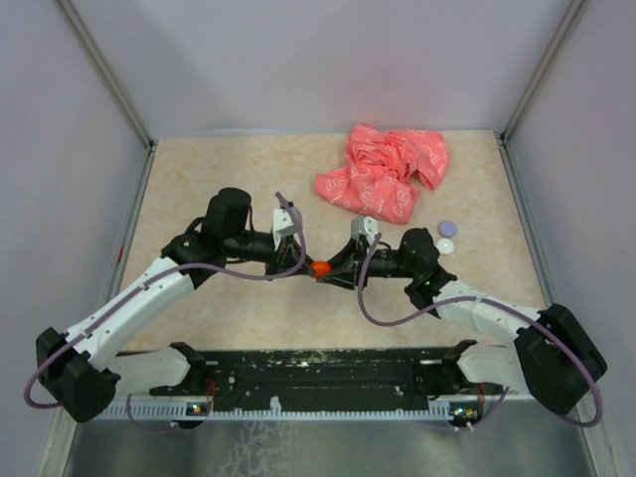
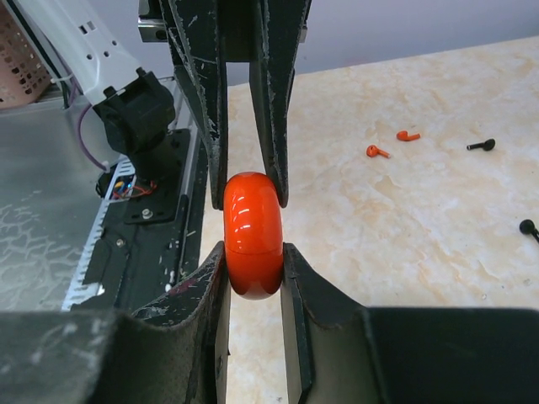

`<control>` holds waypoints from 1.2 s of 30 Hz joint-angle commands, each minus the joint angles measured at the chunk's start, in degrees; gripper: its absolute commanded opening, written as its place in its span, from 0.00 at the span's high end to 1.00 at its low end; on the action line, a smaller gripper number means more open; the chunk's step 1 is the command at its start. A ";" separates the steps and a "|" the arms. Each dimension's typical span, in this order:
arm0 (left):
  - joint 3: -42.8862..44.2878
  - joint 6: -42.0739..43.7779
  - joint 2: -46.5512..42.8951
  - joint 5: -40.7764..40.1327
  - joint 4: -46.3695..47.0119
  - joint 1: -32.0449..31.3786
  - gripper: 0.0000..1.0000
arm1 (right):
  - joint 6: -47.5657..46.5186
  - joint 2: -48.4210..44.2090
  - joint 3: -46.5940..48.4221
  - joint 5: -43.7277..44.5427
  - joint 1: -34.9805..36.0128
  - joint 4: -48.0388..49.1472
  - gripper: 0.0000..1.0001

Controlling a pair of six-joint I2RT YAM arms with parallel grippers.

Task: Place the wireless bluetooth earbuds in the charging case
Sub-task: Open the charging case.

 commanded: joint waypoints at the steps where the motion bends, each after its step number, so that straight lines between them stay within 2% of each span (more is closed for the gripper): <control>1: -1.93 -1.34 -1.39 -4.14 5.01 -0.01 0.81 | 0.33 0.04 2.05 -2.99 -0.05 5.07 1.00; 6: -2.83 -3.58 -1.52 -7.33 7.52 0.31 0.70 | 1.09 -0.32 1.24 -3.44 -0.08 6.27 1.00; 13: -3.77 -6.34 -0.91 -8.68 9.90 1.67 0.61 | 2.26 -0.06 0.48 -4.20 -0.07 8.31 1.00; 36: -5.44 -12.31 -1.55 -10.72 13.92 5.26 0.52 | 6.55 2.98 -0.57 -6.67 0.11 14.88 1.00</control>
